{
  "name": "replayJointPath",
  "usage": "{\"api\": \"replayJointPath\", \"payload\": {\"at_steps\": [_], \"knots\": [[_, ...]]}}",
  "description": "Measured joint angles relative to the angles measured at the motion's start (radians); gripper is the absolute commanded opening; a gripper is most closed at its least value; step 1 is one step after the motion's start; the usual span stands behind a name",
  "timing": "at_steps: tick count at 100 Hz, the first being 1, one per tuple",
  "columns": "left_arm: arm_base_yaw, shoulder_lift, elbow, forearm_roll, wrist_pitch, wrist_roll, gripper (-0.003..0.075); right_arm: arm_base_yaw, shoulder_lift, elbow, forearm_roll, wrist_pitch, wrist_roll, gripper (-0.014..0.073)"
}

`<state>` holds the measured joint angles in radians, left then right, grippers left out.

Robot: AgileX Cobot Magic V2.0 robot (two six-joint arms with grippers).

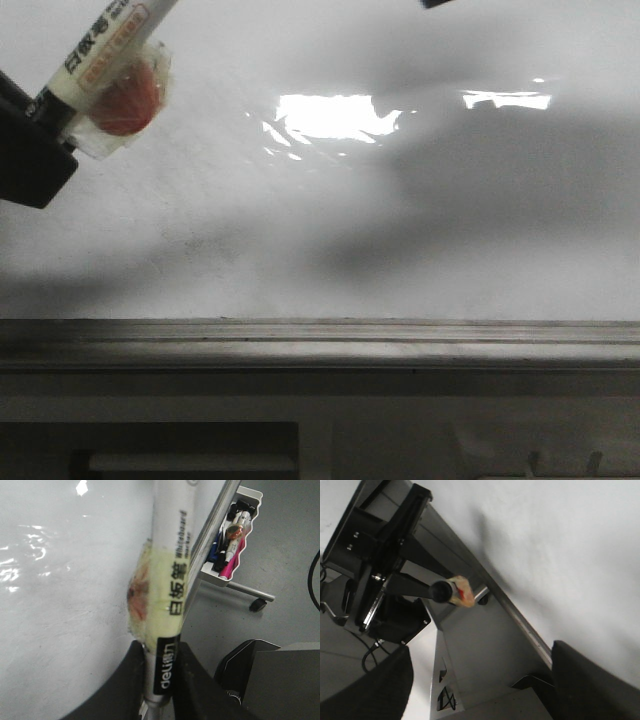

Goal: Write number 6 on whiteboard

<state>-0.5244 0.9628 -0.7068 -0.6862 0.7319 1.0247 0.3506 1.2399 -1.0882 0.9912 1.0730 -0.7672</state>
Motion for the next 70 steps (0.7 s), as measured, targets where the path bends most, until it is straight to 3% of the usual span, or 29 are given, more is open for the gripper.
{"api": "replayJointPath", "payload": {"at_steps": [31,56,70], "knots": [[-0.009,0.0,0.0,0.023,-0.018,-0.028,-0.002,0.152,0.218,-0.194,0.0,0.027,-0.002,0.051],[-0.009,0.0,0.0,0.022,-0.025,-0.028,-0.002,0.187,0.311,-0.25,-0.004,0.053,-0.002,0.0358],[-0.009,0.0,0.0,0.022,-0.034,-0.03,-0.002,0.19,0.325,-0.257,-0.004,0.062,-0.002,0.0192]]}}
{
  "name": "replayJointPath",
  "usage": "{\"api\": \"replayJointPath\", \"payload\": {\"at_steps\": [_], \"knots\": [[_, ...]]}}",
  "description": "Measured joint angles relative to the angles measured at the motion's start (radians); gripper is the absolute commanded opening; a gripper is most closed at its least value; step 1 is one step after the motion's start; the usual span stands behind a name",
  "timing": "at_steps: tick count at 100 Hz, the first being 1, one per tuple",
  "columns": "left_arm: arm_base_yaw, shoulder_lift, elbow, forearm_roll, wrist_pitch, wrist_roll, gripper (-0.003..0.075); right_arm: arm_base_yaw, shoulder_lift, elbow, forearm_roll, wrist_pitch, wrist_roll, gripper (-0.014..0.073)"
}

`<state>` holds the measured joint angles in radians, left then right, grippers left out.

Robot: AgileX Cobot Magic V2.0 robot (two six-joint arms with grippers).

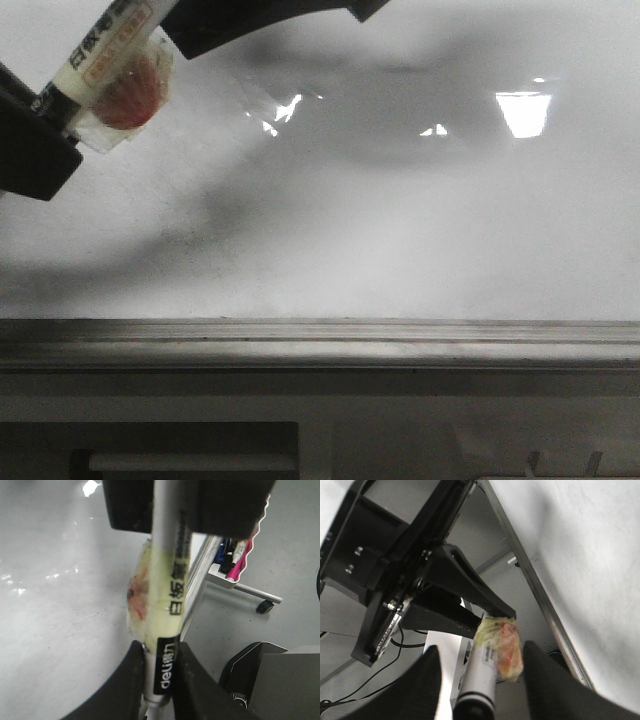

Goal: Write number 6 on whiteboard

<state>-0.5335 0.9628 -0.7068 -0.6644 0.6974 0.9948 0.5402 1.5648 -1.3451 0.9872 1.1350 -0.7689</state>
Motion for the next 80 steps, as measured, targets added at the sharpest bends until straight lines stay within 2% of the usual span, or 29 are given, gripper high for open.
{"api": "replayJointPath", "payload": {"at_steps": [20,38,43,48,58,65,70,80], "knots": [[0.0,0.0,0.0,0.0,-0.011,-0.006,-0.002,0.0,0.009,0.0,-0.011,0.007,-0.021,-0.0074],[0.0,0.0,0.0,-0.002,-0.011,-0.013,0.0005,0.0,0.011,-0.002,-0.018,0.007,-0.044,-0.0064],[0.0,0.0,0.0,-0.004,-0.011,-0.013,0.0064,0.0,0.011,-0.002,-0.018,0.007,-0.046,-0.0054],[0.0,0.0,0.0,-0.006,-0.011,-0.013,0.0156,0.0,0.011,-0.002,-0.018,0.007,-0.046,-0.0043],[0.0,0.0,-0.012,-0.025,-0.011,-0.013,0.0425,0.0,0.011,-0.002,-0.018,-0.006,-0.048,-0.0043],[0.0,0.0,-0.023,-0.042,-0.011,-0.013,0.0561,0.0,0.0,-0.002,-0.014,-0.032,-0.048,-0.0043],[0.0,0.0,-0.032,-0.056,-0.008,-0.013,0.0599,0.0,-0.017,0.005,-0.019,-0.06,-0.048,-0.0043],[0.006,-0.007,-0.06,-0.08,-0.01,-0.03,0.0596,0.0,-0.081,0.042,-0.06,-0.111,-0.048,-0.0043]]}}
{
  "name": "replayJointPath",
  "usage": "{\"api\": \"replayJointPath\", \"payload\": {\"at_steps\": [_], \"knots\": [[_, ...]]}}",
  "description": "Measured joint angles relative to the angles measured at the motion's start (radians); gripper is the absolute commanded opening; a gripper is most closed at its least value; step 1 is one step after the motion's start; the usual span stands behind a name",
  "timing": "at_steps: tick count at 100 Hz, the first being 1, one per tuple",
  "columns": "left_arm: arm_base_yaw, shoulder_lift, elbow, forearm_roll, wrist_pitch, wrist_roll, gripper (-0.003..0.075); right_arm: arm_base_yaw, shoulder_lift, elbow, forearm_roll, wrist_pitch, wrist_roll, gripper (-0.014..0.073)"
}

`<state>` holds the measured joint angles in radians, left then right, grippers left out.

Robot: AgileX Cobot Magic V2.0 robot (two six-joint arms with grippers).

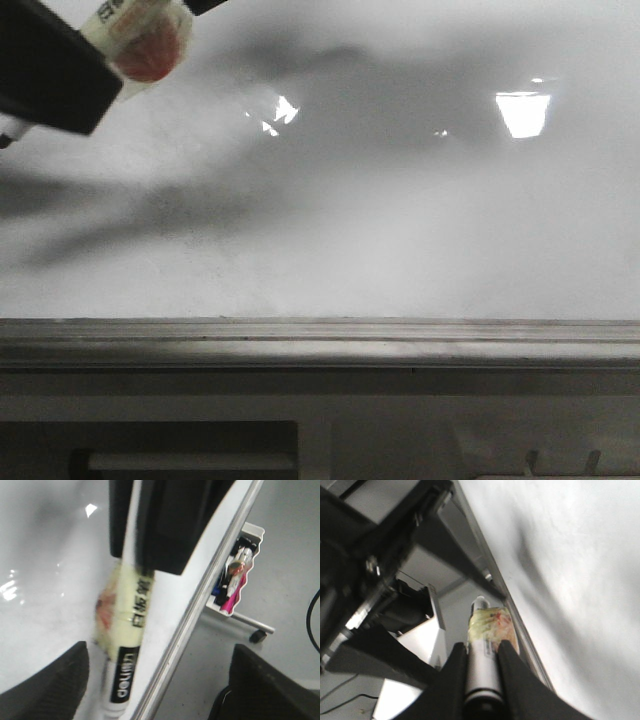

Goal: Write number 6 on whiteboard

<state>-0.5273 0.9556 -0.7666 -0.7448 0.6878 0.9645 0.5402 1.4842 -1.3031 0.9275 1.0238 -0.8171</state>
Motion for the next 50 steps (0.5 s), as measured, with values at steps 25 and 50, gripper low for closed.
{"api": "replayJointPath", "payload": {"at_steps": [25,50], "knots": [[0.122,-0.121,-0.013,-0.018,-0.006,-0.047,0.0533,0.0,-0.315,0.243,-0.078,-0.23,-0.002,-0.0043],[0.296,-0.285,0.085,-0.109,-0.099,-0.057,0.0522,0.0,-0.644,0.574,-0.08,-0.531,-0.004,-0.0043]]}}
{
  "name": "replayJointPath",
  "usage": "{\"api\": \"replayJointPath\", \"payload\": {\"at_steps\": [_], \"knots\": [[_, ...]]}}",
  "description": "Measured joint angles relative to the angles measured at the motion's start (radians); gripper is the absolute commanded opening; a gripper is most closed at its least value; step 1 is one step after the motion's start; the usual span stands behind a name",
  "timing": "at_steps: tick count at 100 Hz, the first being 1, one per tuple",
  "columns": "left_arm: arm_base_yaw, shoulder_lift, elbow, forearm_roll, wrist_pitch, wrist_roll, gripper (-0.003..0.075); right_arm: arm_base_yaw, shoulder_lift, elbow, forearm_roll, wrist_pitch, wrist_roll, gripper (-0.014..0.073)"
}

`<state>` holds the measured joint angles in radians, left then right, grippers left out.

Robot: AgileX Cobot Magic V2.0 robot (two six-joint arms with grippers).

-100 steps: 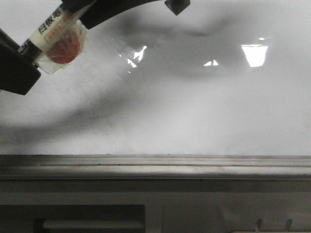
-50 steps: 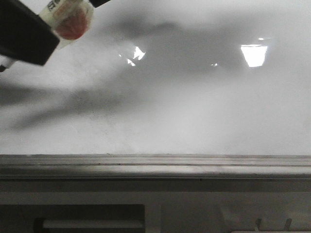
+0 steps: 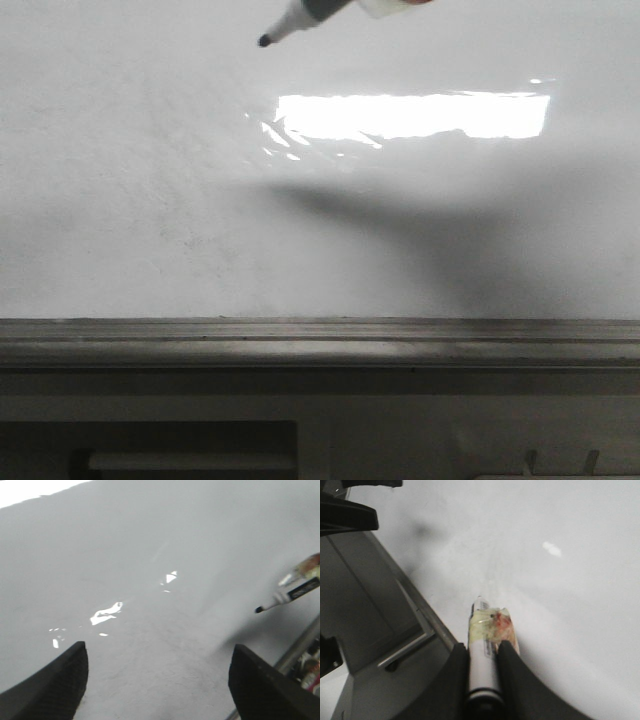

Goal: Write number 6 on whiteboard

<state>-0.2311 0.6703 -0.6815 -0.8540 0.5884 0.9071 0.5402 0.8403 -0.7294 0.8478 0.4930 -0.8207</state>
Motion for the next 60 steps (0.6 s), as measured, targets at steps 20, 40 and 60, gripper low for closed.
{"api": "replayJointPath", "payload": {"at_steps": [20,40,60], "knots": [[0.071,-0.073,0.097,-0.076,-0.097,-0.004,0.0515,0.0,-0.093,0.089,0.002,-0.147,0.0,-0.0043],[0.077,-0.08,0.128,-0.091,-0.111,-0.004,0.051,0.0,-0.03,0.089,0.007,-0.257,-0.002,-0.0043],[0.077,-0.082,0.128,-0.1,-0.113,-0.004,0.051,0.0,0.106,0.012,0.008,-0.298,-0.002,-0.0043]]}}
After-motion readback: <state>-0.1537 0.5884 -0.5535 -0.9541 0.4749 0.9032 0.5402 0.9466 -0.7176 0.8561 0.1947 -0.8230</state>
